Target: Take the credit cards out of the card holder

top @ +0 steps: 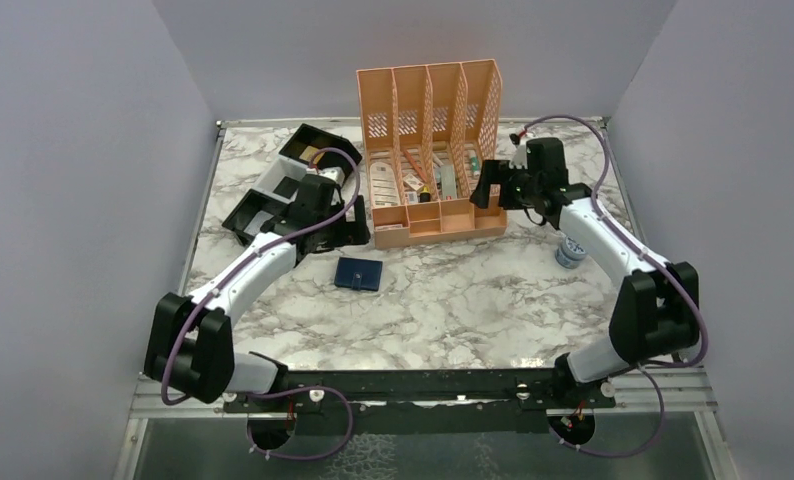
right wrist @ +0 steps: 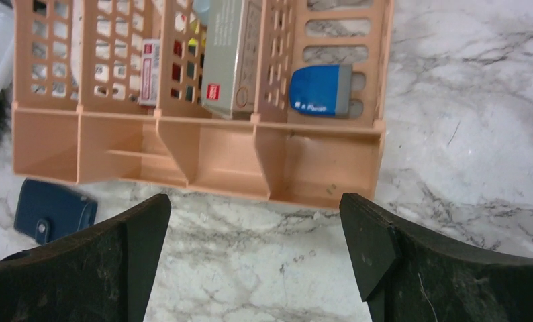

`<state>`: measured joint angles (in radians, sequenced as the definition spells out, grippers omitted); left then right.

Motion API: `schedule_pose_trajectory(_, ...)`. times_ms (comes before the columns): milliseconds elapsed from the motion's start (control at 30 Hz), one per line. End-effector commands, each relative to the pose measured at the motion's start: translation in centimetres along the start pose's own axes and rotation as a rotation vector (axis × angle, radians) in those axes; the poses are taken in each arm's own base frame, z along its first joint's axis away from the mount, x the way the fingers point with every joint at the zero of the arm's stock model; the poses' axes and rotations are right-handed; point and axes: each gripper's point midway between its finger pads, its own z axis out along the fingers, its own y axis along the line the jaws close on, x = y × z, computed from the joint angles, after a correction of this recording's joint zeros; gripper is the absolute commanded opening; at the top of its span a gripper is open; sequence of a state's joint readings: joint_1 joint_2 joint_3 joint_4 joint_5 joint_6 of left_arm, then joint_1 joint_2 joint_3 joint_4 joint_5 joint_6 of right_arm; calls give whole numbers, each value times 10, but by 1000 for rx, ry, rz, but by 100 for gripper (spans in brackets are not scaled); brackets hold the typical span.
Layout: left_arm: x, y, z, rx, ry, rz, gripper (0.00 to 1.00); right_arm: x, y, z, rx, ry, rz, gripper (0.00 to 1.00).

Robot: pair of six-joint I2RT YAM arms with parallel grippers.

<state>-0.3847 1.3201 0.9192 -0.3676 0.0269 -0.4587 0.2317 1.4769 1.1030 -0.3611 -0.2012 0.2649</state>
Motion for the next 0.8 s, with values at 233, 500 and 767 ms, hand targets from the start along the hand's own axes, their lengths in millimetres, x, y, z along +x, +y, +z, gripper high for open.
schedule_pose_trajectory(233, -16, -38, 50, 182, 18, -68, 98, -60, -58, 82, 301, -31, 12, 99)
schedule_pose_trajectory(500, -22, -58, 74, 264, 62, -51, 93, -62, -129, 119, 567, -32, 33, 99)
schedule_pose_trajectory(767, -24, -98, 95, 373, 108, 25, 91, -53, -199, 103, 651, 16, 59, 99)
